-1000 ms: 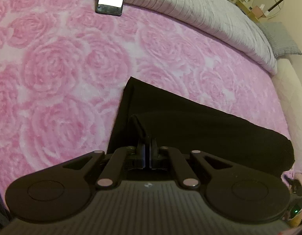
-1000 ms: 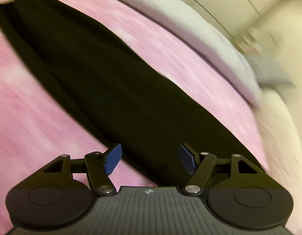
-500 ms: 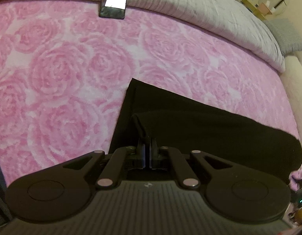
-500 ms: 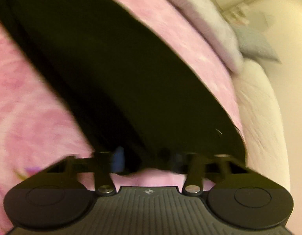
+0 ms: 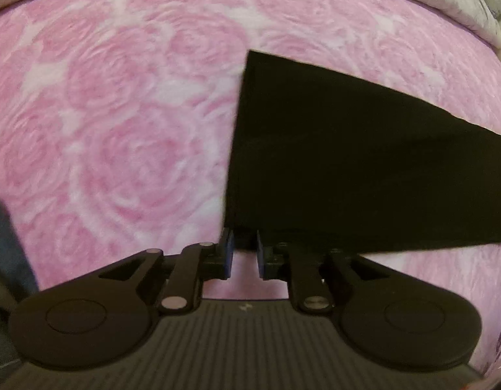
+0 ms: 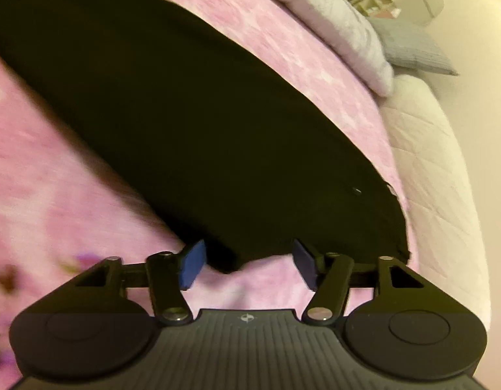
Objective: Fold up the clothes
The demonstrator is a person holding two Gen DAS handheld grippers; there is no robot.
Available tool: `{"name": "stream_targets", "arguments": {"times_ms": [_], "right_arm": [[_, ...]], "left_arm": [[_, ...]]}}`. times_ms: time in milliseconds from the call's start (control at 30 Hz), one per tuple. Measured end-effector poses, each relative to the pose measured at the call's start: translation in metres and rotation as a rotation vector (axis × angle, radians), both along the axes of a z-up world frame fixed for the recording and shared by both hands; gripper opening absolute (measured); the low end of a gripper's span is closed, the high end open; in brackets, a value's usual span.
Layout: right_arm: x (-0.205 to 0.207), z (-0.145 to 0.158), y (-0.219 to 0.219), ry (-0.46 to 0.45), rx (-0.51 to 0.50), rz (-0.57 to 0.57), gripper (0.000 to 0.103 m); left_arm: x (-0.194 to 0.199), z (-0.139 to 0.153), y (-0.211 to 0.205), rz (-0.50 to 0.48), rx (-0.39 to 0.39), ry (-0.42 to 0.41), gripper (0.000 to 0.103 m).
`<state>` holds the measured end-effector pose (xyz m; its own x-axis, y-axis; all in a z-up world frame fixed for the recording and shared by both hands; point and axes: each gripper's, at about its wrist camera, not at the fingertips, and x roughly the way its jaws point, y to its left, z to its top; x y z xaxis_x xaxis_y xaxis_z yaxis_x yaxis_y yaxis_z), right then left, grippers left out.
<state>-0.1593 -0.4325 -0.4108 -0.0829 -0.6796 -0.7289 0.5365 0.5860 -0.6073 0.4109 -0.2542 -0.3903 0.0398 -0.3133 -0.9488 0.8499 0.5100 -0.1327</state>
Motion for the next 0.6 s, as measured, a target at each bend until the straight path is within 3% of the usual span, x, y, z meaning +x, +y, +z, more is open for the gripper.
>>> {"name": "stream_targets", "arguments": {"times_ms": [100, 200, 333, 433, 533, 600], "right_arm": [[0.03, 0.017, 0.018, -0.045, 0.026, 0.086, 0.072], [0.069, 0.027, 0.023, -0.107, 0.043, 0.146, 0.073], [0.122, 0.028, 0.019, -0.184, 0.063, 0.239, 0.076], [0.158, 0.024, 0.013, -0.213, 0.069, 0.292, 0.077], [0.181, 0.021, 0.019, -0.23, 0.07, 0.31, 0.077], [0.189, 0.019, 0.028, -0.235, 0.076, 0.312, 0.077]], "left_arm": [[0.012, 0.024, 0.009, 0.034, -0.074, -0.015, 0.012], [0.022, 0.042, -0.004, -0.023, -0.147, -0.083, 0.013], [0.017, 0.027, -0.055, -0.301, -0.162, -0.2, 0.023], [0.004, 0.005, -0.091, -0.579, -0.163, -0.32, 0.034], [0.0, -0.014, -0.113, -0.77, -0.123, -0.401, 0.036], [0.008, -0.024, -0.122, -0.818, -0.099, -0.364, 0.033]]}}
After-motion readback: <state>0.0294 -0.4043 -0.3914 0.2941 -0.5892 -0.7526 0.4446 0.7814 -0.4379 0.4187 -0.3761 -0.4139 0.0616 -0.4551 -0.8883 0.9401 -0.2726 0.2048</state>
